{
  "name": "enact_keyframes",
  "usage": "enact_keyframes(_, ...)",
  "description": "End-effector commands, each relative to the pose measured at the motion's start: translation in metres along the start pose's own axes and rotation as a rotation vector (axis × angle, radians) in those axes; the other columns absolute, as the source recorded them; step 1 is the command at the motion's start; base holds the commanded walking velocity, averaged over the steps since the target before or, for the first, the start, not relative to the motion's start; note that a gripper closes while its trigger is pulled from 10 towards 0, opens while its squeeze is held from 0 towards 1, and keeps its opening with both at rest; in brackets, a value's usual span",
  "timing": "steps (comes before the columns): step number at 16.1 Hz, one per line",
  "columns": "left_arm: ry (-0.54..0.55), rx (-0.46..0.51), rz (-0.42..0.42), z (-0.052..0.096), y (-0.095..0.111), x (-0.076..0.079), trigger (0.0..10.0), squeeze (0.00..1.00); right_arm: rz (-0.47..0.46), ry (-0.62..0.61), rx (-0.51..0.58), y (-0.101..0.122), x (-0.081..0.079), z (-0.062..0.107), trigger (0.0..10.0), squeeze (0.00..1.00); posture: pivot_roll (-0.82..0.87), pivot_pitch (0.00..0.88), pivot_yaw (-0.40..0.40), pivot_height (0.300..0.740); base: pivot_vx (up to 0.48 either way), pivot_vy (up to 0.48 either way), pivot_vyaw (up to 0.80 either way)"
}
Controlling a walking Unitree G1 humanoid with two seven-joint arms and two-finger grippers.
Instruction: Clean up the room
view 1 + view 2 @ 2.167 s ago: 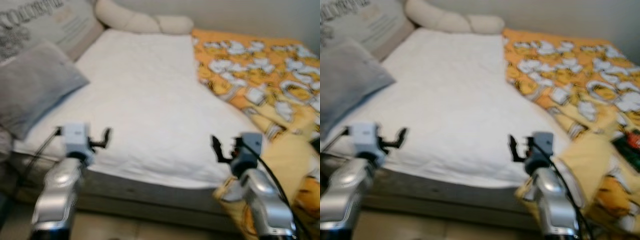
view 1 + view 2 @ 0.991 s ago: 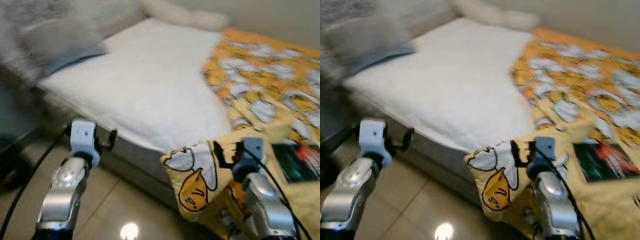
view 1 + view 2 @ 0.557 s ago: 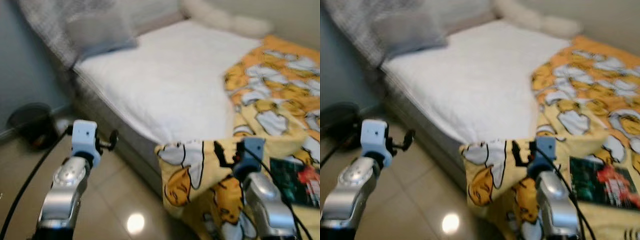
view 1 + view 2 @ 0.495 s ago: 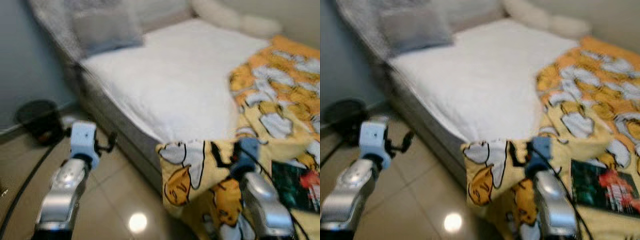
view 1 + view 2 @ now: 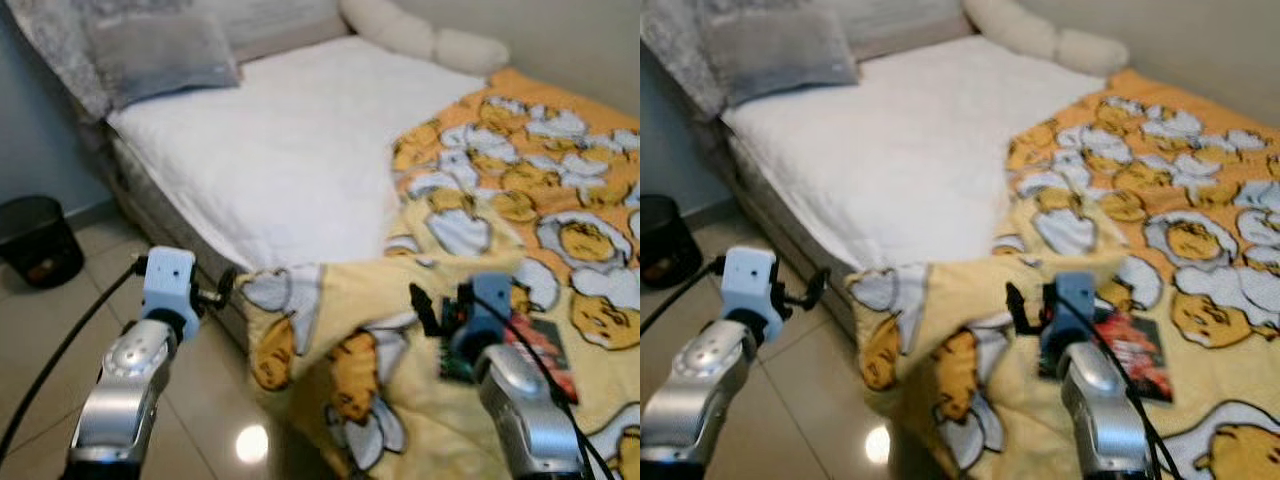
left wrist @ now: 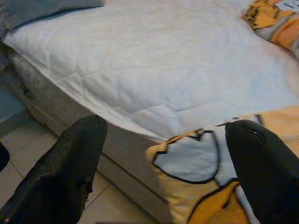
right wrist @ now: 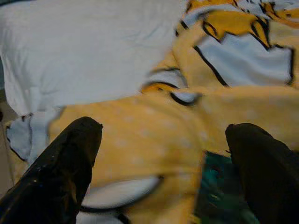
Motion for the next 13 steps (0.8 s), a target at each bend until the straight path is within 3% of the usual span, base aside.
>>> enact_keyframes(1, -0.028, -0.001, -0.006, 0.003, 0.0, 0.007, 10.0, 0.87, -0.032, -0.026, 0.002, 0.003, 0.008, 0.003, 10.0, 1.0, 0.04, 0.0, -0.014, 0.74, 0.0, 0.0, 0.0)
enact_keyframes(5, -0.038, -0.017, -0.012, 0.012, -0.005, 0.008, 10.0, 0.8, -0.131, -0.049, -0.03, 0.001, 0.012, 0.01, 10.0, 1.0, 0.04, 0.0, -0.022, 0.74, 0.0, 0.0, 0.0)
enact_keyframes(8, -0.113, -0.03, -0.053, 0.016, -0.006, 0.012, 10.0, 0.75, -0.263, -0.124, -0.092, -0.003, 0.029, 0.011, 10.0, 1.0, 0.02, 0.0, -0.009, 0.74, 0.0, 0.0, 0.0)
enact_keyframes(9, -0.16, -0.037, -0.082, 0.017, -0.007, 0.016, 10.0, 0.7, -0.307, -0.179, -0.146, -0.008, 0.038, 0.01, 10.0, 0.0, 0.01, 0.0, -0.014, 0.74, 0.0, 0.0, 0.0)
enact_keyframes(11, -0.331, -0.047, -0.173, 0.021, -0.007, 0.032, 10.0, 0.63, -0.477, -0.279, -0.283, -0.023, 0.054, 0.007, 10.0, 0.0, 0.0, 0.0, -0.033, 0.74, 0.0, 0.0, 0.0)
enact_keyframes(13, -0.443, -0.041, -0.175, 0.023, -0.005, 0.041, 10.0, 0.61, -0.631, -0.27, -0.314, -0.025, 0.052, 0.003, 10.0, 0.0, -0.01, 0.0, -0.041, 0.74, 0.0, 0.0, 0.0)
Point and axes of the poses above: a point about 5 cm out from each wrist's last joint towards the gripper, its own z axis pointing back from the gripper into the wrist, its own y axis along the axis of the wrist's last joint, x = y × z, the point moved 3 cm from there along -z, pointing out of the wrist towards the gripper, and after that the axes turned 5 degrees about -z, right-handed, at the moved point
